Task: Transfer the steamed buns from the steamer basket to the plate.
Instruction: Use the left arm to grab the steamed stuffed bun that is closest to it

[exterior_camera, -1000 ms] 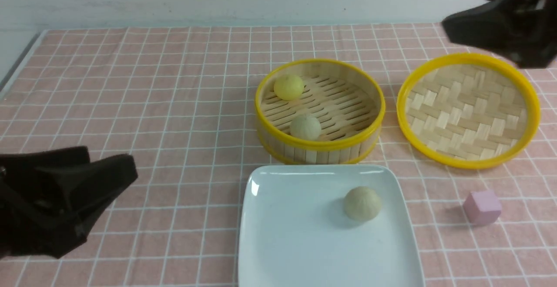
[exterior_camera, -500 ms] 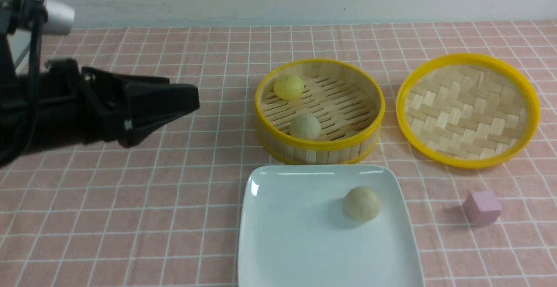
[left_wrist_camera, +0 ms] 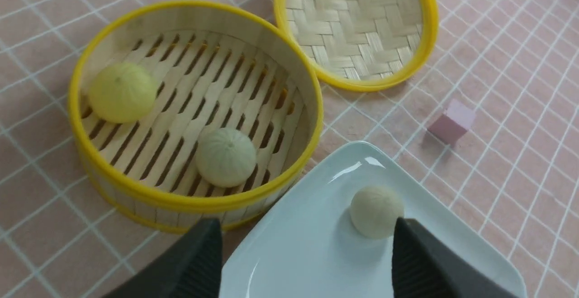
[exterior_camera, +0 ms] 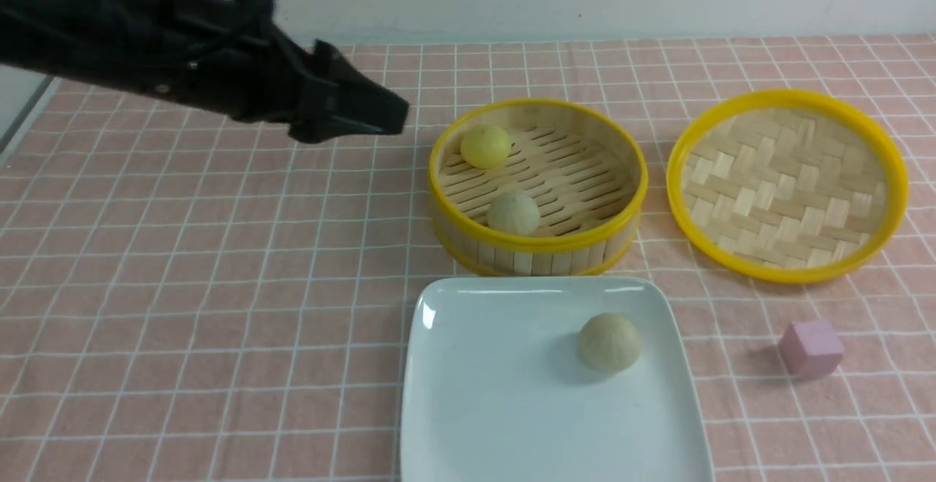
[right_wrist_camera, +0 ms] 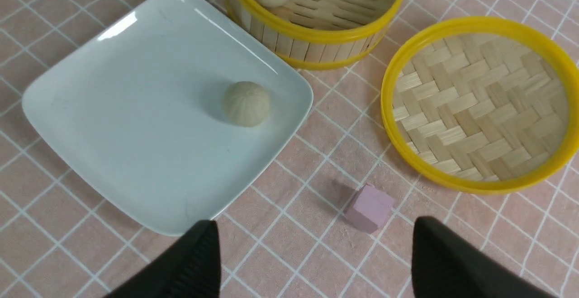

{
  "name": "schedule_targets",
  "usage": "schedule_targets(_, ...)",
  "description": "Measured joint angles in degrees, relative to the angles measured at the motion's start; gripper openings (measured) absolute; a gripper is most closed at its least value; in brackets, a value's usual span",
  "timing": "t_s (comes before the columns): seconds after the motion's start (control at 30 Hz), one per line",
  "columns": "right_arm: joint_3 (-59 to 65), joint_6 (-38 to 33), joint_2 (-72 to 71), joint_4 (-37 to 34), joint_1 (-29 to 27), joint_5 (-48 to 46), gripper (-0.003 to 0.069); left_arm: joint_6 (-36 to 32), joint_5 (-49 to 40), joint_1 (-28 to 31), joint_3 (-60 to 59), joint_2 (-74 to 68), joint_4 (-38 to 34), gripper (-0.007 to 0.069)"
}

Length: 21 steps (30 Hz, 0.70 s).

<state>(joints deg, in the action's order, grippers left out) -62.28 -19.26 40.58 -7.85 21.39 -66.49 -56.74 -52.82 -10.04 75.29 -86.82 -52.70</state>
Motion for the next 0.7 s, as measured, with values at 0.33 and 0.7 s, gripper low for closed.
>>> schedule_targets(0.33, 0.1, 0.0, 0.0, -0.2, 0.0, -2.2, 0.0550, 3.6, 21.0, -11.3, 2.4, -11.8, 9.5, 0.0506)
schedule_targets(0.7, 0.1, 0.0, 0.0, -0.2, 0.0, -2.6, 0.0550, 3.7, 38.2, -19.3, 2.4, -22.5, 16.6, 0.0506)
